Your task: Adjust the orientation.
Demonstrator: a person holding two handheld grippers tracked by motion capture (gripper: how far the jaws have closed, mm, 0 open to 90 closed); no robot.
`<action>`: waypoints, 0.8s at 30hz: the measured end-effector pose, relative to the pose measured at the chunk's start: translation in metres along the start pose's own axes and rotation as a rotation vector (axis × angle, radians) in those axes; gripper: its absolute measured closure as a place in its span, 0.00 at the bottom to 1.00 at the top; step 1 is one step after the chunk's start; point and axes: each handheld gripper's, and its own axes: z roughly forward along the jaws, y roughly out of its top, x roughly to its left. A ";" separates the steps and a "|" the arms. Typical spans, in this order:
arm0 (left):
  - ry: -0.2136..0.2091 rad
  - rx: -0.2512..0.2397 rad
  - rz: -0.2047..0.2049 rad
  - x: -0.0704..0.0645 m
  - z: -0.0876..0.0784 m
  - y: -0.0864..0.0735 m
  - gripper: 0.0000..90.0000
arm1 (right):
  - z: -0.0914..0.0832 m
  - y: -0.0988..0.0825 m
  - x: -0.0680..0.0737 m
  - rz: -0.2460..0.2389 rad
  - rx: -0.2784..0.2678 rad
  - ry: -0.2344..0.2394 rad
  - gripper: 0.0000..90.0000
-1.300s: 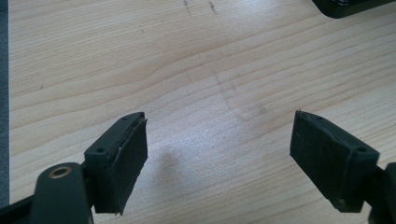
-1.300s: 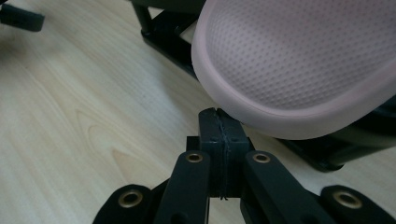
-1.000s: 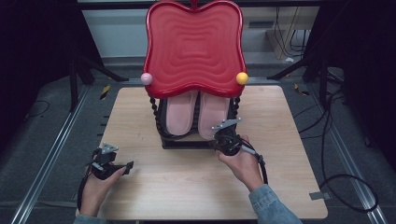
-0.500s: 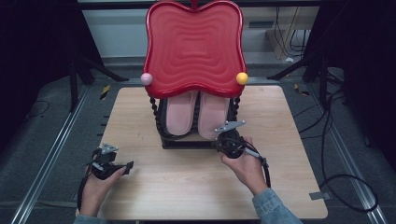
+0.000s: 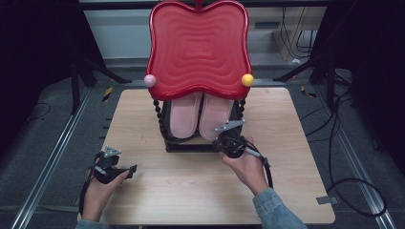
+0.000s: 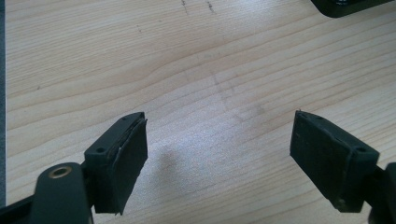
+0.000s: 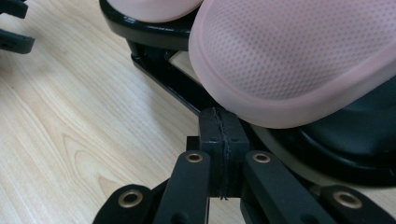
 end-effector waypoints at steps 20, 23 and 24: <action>0.003 0.000 -0.002 0.000 0.001 0.000 0.20 | -0.001 -0.004 -0.004 0.011 -0.026 0.009 0.91; 0.005 -0.002 -0.003 0.000 0.000 0.000 0.20 | -0.003 -0.008 -0.003 0.006 -0.039 0.016 0.84; 0.006 -0.002 -0.003 0.000 0.001 0.000 0.19 | -0.004 -0.010 -0.002 0.005 -0.043 0.020 0.80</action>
